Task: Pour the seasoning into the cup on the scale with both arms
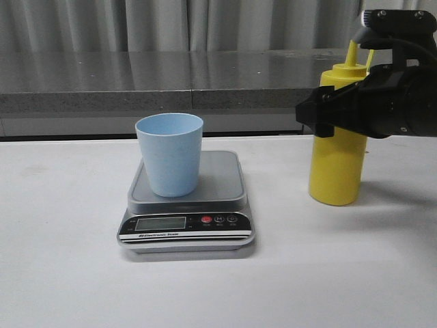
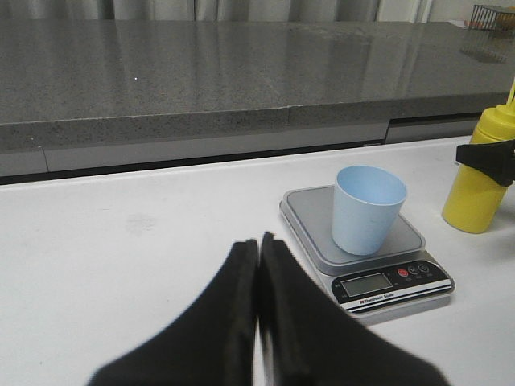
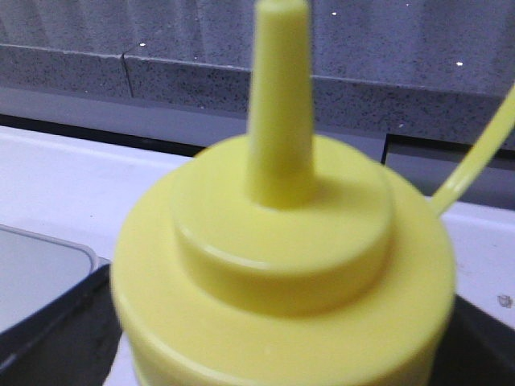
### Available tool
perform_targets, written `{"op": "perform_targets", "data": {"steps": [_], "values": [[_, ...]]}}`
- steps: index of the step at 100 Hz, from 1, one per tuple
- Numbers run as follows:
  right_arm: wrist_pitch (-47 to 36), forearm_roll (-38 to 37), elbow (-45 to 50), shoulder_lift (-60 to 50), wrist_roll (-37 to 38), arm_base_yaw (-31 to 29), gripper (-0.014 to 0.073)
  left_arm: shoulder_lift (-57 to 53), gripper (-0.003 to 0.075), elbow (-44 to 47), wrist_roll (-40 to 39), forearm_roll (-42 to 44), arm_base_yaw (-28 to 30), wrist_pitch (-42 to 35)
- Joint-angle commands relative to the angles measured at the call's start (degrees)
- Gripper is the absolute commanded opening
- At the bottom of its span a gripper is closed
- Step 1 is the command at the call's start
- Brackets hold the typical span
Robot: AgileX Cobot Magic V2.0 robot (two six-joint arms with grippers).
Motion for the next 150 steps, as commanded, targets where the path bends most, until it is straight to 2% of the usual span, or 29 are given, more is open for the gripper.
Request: {"op": "perform_targets", "data": {"steps": [1, 7, 14, 32, 41, 48, 72, 85, 95, 109, 124, 131, 150], "values": [[-4.3, -0.5, -1.4, -2.2, -0.2, 0.0, 0.0653, 0.9, -0.0020, -1.4, -0.3, -0.4, 0.1, -4.3], [-4.3, -0.5, -1.4, -2.2, -0.2, 0.0, 0.0648, 0.9, -0.0020, -1.4, -0.3, -0.4, 0.1, -4.3], [-4.3, -0.5, -1.4, -2.2, -0.2, 0.0, 0.0604, 0.9, -0.0020, -1.4, -0.3, -0.4, 0.1, -4.3], [-4.3, -0.5, -1.4, -2.2, -0.2, 0.0, 0.0328, 0.9, -0.0020, -1.4, -0.3, -0.4, 0.1, -4.3], [-4.3, -0.5, -1.4, -2.2, -0.2, 0.0, 0.0237, 0.9, -0.0020, -1.4, -0.3, -0.4, 0.1, -4.3], [-4.3, -0.5, -1.4, -2.2, -0.2, 0.0, 0.0205, 0.9, -0.0020, -1.4, -0.3, -0.4, 0.1, -4.3], [-4.1, -0.5, -1.4, -3.1, -0.3, -0.1, 0.0200, 0.9, -0.0020, -1.4, -0.3, -0.4, 0.1, -4.3], [-0.7, -0.5, -1.6, -6.4, -4.2, 0.0, 0.0200, 0.9, -0.0020, -1.4, -0.3, -0.4, 0.1, -4.3], [5.6, -0.5, -3.2, -9.6, -8.3, 0.0, 0.0200, 0.9, -0.0020, -1.4, -0.3, -0.4, 0.1, -4.3], [20.1, -0.8, -8.9, -13.1, -13.5, 0.3, 0.0200, 0.9, -0.0020, -1.4, -0.3, -0.4, 0.1, -4.3], [35.1, -2.4, -16.3, -14.2, -15.4, 2.4, 0.0200, 0.9, -0.0020, -1.4, -0.3, -0.4, 0.1, -4.3], [41.2, -5.6, -19.8, -14.2, -16.3, 3.9, 0.0200, 0.9, -0.0020, -1.4, -0.3, -0.4, 0.1, -4.3], [50.1, -15.4, -25.1, -14.2, -16.6, 7.8, 0.0200, 0.9, -0.0020, -1.4, -0.3, -0.4, 0.1, -4.3]]}}
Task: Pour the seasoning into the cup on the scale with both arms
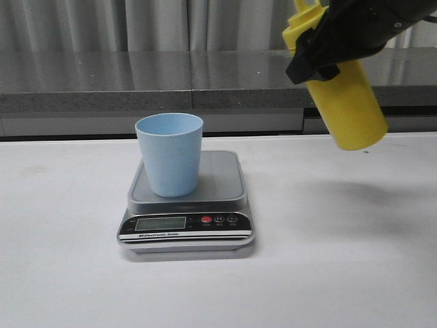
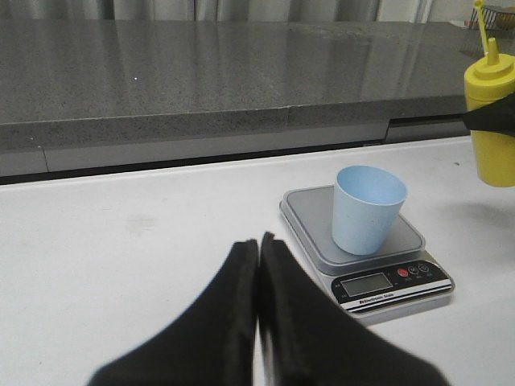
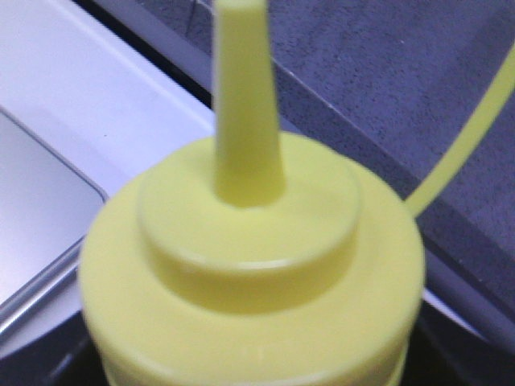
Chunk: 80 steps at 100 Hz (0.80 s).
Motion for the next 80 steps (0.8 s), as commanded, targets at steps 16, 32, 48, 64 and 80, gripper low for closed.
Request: {"op": "perform_targets", "data": {"steps": [16, 32, 48, 64, 80], "values": [[5.2, -13.2, -4.7, -2.8, -0.9, 3.3, 0.0200, 0.9, -0.0020, -1.4, -0.3, -0.4, 0.1, -4.3], [9.9, -20.5, -4.7, -2.8, -0.9, 4.9, 0.0200, 0.9, -0.0020, -1.4, -0.3, -0.4, 0.1, -4.3], [10.9, -23.9, -4.7, -2.8, -0.9, 6.0, 0.0200, 0.9, -0.0020, -1.4, -0.3, -0.4, 0.1, -4.3], [11.9, -28.8, -4.7, -2.8, -0.7, 7.5, 0.0200, 0.9, -0.0020, -1.4, -0.3, -0.4, 0.1, -4.3], [15.3, -36.4, -5.0, -2.4, 2.2, 10.7, 0.0200, 0.9, -0.0020, -1.4, -0.3, -0.4, 0.1, -4.3]]}}
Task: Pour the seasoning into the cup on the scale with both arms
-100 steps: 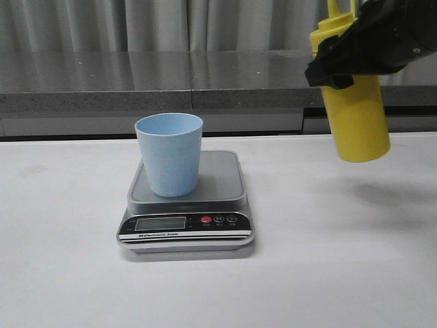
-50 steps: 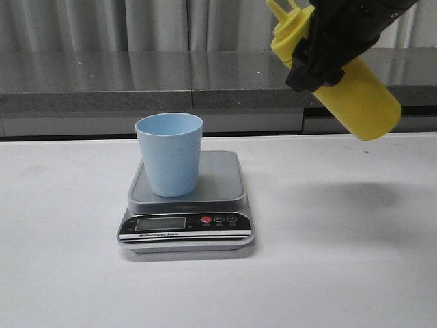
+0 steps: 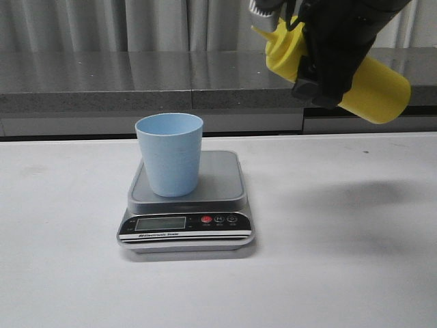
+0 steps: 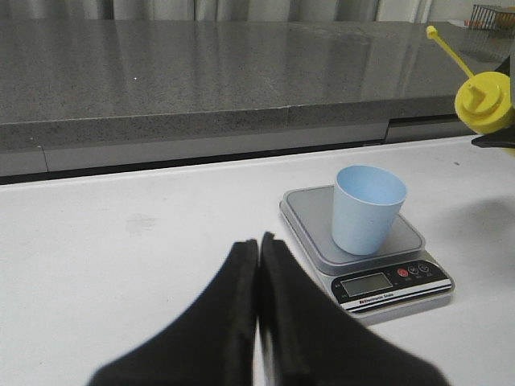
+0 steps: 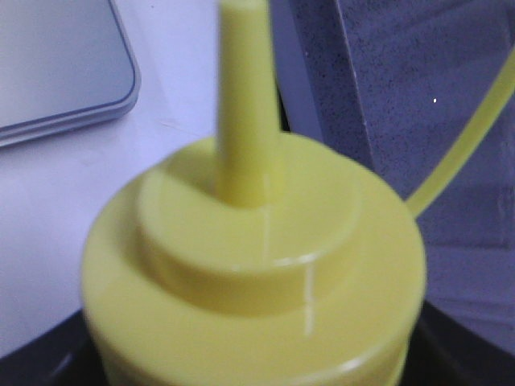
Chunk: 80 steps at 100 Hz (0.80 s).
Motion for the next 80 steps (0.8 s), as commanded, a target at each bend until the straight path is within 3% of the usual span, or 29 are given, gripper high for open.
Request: {"op": "perform_targets", "data": {"steps": [1, 14, 46, 80], "values": [[-0.4, -5.3, -2.3, -2.3, 1.9, 1.6, 0.0200, 0.9, -0.0020, -1.4, -0.3, -0.4, 0.1, -4.3], [1.5, -8.8, -3.3, -1.3, 5.3, 4.0, 0.0200, 0.9, -0.0020, -1.4, -0.3, -0.4, 0.1, -4.3], [18.4, -20.6, -9.2, 4.5, 8.4, 10.9, 0.0200, 0.9, -0.0020, -1.4, -0.3, -0.4, 0.1, -4.3], [21.0, -31.6, -10.2, 7.7, 10.6, 15.5, 0.0200, 0.9, -0.0020, -1.4, -0.3, -0.4, 0.1, -4.3]]}}
